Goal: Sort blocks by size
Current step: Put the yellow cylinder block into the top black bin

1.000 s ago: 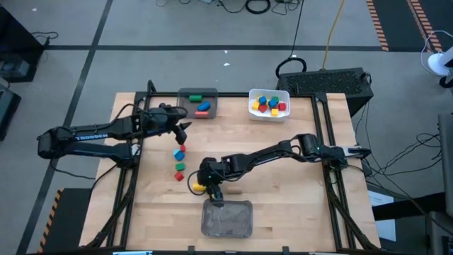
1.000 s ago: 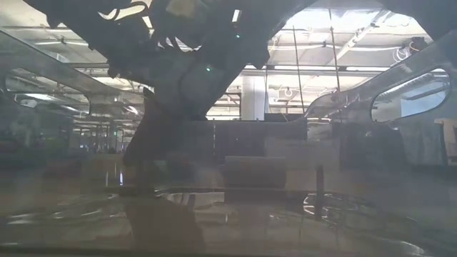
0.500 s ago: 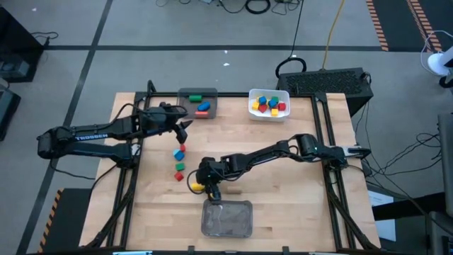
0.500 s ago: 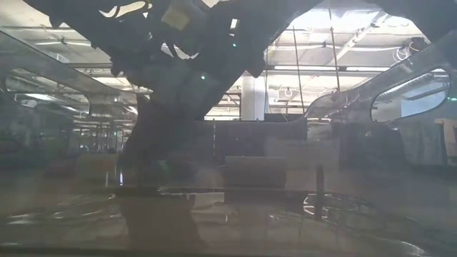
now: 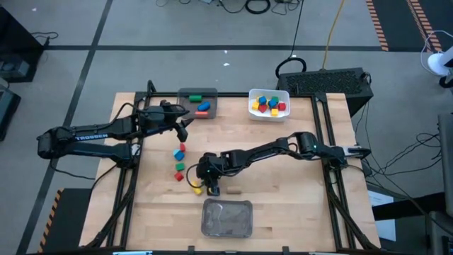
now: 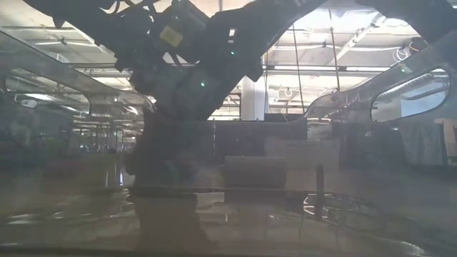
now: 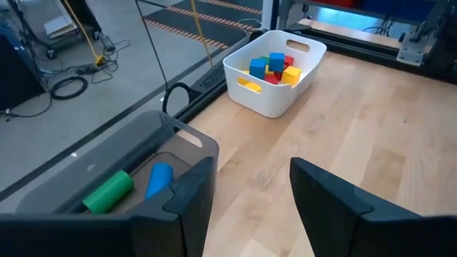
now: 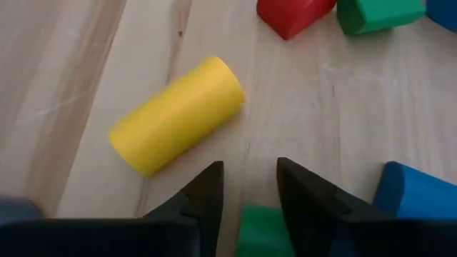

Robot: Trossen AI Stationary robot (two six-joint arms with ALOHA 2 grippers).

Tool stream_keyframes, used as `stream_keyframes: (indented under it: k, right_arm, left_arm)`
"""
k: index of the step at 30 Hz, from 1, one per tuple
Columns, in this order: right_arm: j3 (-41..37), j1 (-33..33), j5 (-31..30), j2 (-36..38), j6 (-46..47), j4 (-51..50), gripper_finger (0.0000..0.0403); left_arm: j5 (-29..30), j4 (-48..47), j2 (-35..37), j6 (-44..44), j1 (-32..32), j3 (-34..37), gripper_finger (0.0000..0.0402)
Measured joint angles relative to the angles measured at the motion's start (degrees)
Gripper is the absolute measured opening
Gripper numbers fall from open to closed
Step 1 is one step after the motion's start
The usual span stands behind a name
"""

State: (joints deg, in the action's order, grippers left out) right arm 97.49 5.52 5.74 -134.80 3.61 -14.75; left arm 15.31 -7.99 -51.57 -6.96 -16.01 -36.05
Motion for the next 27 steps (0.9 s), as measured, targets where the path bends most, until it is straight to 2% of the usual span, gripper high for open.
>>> stream_keyframes:
  k: [4,9,16,23,27]
  right_arm:
    - [0.0,0.0,-0.3,0.2,0.1,0.0,0.0107]
    - [0.1,0.1,-1.2,1.4,0.7,-1.2,0.0117]
    - [0.2,0.3,-2.7,5.0,4.5,1.6,0.0163]
    - [0.1,2.0,-4.5,4.2,5.2,1.8,0.0224]
    - [0.1,2.3,-9.6,6.5,5.3,-2.5,0.0238]
  left_arm:
    - [0.0,0.1,0.0,0.4,0.0,0.0,0.0187]
    - [0.0,0.2,0.0,1.9,0.0,-0.5,0.0187]
    - [0.3,0.7,0.0,3.3,-0.1,-0.7,0.0187]
    - [0.6,1.1,0.0,3.4,-0.1,-0.7,0.0187]
    - [-4.6,-2.0,0.0,4.0,-0.1,-0.7,0.0187]
